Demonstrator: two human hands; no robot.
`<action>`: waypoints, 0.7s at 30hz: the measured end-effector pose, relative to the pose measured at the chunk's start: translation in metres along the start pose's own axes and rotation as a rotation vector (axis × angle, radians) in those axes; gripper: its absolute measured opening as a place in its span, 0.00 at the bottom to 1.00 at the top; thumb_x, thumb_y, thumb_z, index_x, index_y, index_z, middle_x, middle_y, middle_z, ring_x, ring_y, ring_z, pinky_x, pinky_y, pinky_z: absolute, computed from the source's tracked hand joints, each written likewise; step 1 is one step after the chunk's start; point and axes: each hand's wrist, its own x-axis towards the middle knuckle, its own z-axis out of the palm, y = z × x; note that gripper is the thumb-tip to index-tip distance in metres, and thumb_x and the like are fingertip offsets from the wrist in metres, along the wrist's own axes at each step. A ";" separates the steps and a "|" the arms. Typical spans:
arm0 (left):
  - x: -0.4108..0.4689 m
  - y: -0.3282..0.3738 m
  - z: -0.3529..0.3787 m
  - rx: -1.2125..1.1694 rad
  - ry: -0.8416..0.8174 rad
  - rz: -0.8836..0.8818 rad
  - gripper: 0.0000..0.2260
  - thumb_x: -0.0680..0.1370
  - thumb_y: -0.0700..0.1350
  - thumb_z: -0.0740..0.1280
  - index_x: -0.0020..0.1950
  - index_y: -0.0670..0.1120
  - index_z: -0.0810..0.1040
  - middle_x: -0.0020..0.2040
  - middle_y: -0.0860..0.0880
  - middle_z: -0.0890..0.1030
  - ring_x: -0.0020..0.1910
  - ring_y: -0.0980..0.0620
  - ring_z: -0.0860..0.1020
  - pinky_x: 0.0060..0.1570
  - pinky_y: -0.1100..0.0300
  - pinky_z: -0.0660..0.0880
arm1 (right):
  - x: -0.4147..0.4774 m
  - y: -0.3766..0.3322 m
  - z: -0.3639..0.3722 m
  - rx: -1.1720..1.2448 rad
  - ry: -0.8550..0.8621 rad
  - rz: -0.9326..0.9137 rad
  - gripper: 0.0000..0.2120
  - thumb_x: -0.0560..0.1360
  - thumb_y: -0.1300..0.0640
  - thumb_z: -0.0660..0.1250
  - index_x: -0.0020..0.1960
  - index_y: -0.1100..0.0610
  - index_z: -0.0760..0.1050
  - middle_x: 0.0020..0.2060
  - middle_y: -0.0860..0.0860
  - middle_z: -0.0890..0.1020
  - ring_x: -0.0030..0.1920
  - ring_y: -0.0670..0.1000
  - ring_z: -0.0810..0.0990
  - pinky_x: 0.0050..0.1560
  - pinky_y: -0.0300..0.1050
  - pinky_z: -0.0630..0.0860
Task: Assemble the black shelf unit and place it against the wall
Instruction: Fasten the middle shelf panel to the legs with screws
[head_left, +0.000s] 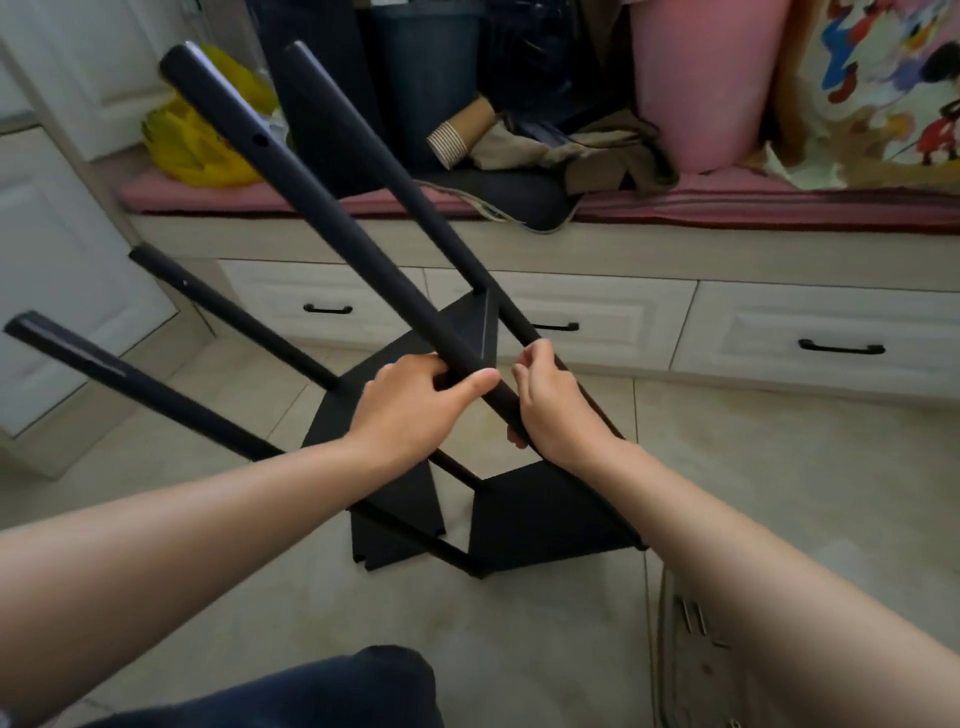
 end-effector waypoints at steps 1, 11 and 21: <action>0.001 -0.007 -0.003 -0.051 0.010 -0.027 0.14 0.78 0.63 0.66 0.50 0.56 0.83 0.37 0.56 0.81 0.41 0.60 0.79 0.40 0.63 0.70 | 0.006 -0.006 0.003 -0.046 -0.031 -0.015 0.08 0.85 0.51 0.50 0.59 0.55 0.62 0.40 0.59 0.81 0.35 0.55 0.83 0.35 0.51 0.82; -0.013 -0.078 -0.010 -0.502 0.107 -0.231 0.09 0.76 0.59 0.68 0.52 0.57 0.81 0.48 0.57 0.85 0.51 0.60 0.81 0.50 0.64 0.73 | 0.034 -0.015 0.034 -0.065 -0.239 0.064 0.08 0.86 0.52 0.50 0.57 0.55 0.64 0.37 0.55 0.84 0.33 0.45 0.81 0.34 0.33 0.75; -0.042 -0.140 0.020 -0.736 0.136 -0.444 0.08 0.74 0.59 0.67 0.49 0.58 0.80 0.44 0.61 0.85 0.50 0.64 0.80 0.41 0.74 0.72 | 0.032 0.008 0.077 0.029 -0.303 0.061 0.07 0.85 0.52 0.53 0.58 0.54 0.65 0.41 0.59 0.83 0.33 0.44 0.83 0.34 0.33 0.76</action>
